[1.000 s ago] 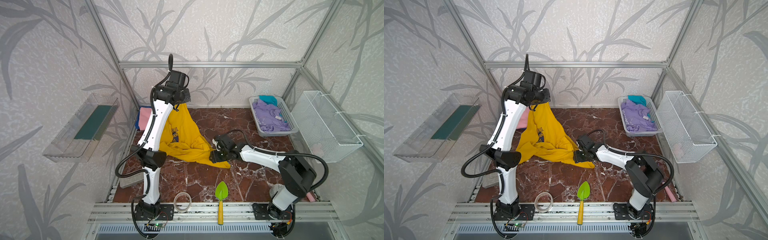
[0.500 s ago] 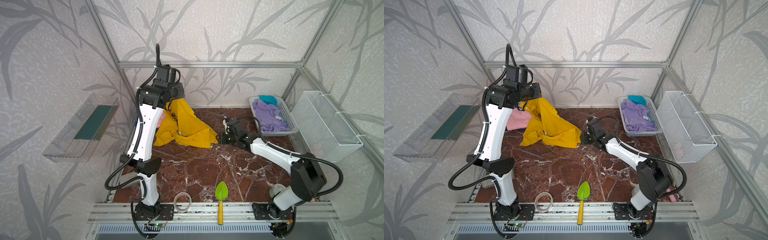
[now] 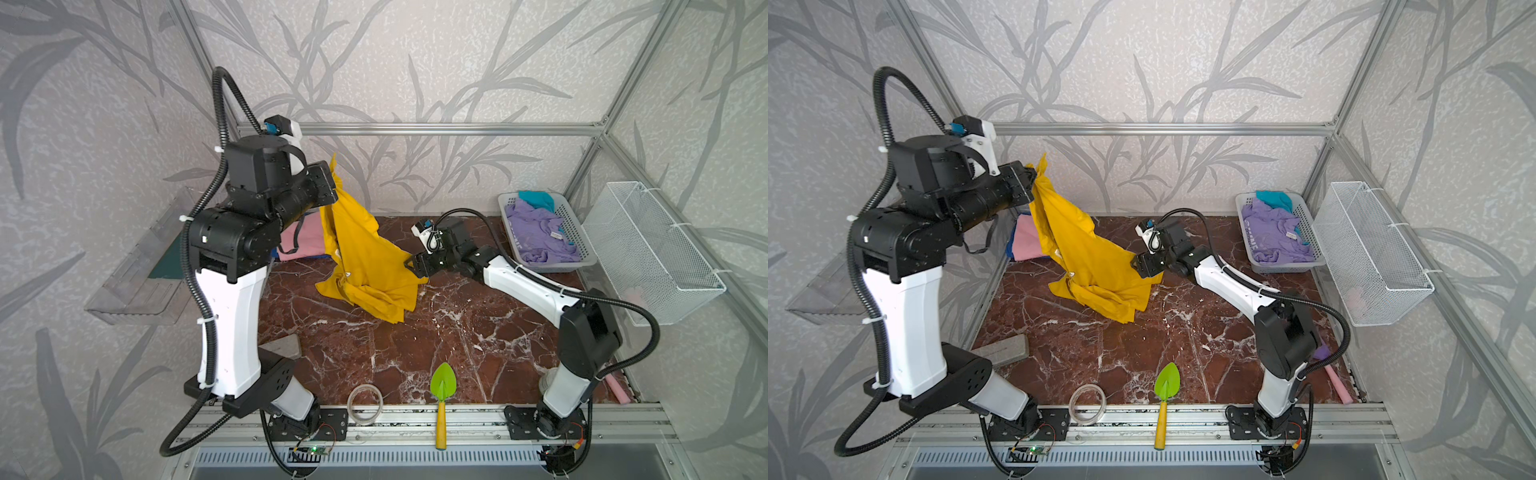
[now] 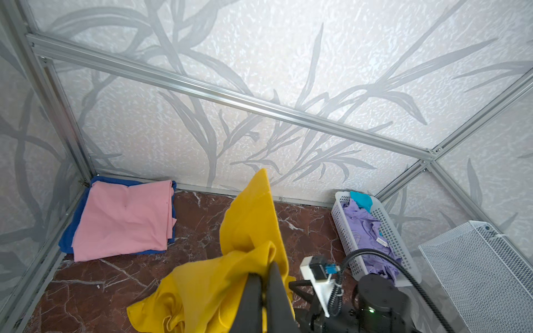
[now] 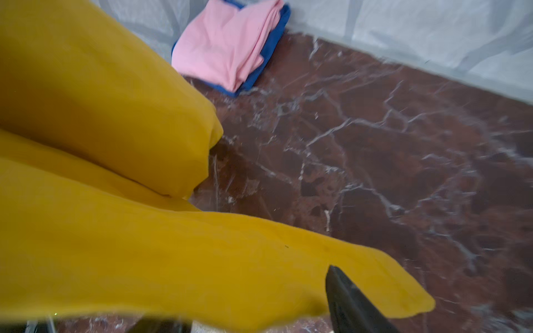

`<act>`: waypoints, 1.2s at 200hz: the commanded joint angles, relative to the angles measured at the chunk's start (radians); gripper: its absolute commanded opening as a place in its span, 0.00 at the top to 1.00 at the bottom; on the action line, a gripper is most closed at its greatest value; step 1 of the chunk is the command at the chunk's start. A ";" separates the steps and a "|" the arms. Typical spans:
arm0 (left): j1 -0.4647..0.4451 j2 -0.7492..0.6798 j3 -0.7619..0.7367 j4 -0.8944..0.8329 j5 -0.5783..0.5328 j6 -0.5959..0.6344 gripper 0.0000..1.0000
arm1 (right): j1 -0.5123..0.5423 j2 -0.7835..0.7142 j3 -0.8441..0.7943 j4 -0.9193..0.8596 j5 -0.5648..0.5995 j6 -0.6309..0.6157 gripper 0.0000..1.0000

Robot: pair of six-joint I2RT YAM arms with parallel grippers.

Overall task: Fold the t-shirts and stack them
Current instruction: 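Lift the yellow t-shirt high and stretch it between both grippers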

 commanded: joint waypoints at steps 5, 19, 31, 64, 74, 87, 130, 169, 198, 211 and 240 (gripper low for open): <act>0.003 -0.010 -0.015 0.004 -0.039 0.004 1.00 | 0.052 0.004 -0.017 0.075 -0.107 -0.023 0.35; 0.002 -0.013 -0.018 0.007 -0.047 0.006 1.00 | 0.052 0.025 -0.018 0.103 -0.114 0.010 0.67; 0.003 -0.009 -0.016 0.009 -0.065 0.015 1.00 | 0.044 0.028 -0.015 0.103 -0.084 0.028 0.92; 0.008 0.001 -0.017 0.011 -0.133 0.048 1.00 | -0.041 -0.065 -0.004 0.084 -0.017 0.052 1.00; 0.012 0.003 -0.022 0.020 -0.156 0.057 1.00 | -0.078 -0.113 0.024 0.047 0.032 0.038 1.00; 0.020 0.007 -0.018 0.030 -0.183 0.068 1.00 | -0.114 -0.178 0.072 -0.009 0.119 0.003 1.00; 0.038 -0.024 -0.041 0.094 -0.268 0.111 1.00 | -0.188 -0.386 0.205 -0.087 0.465 -0.066 1.00; 0.039 -0.120 -0.141 0.224 -0.281 0.145 1.00 | -0.190 -0.578 0.210 -0.029 0.559 -0.098 1.00; 0.039 -0.181 -0.155 0.255 -0.273 0.154 1.00 | -0.189 -0.704 0.191 0.008 0.604 -0.082 1.00; 0.040 -0.223 -0.181 0.290 -0.264 0.156 1.00 | -0.189 -0.746 0.190 0.022 0.600 -0.069 1.00; 0.040 -0.304 -0.213 0.346 -0.257 0.157 1.00 | -0.189 -0.804 0.208 0.029 0.582 -0.045 1.00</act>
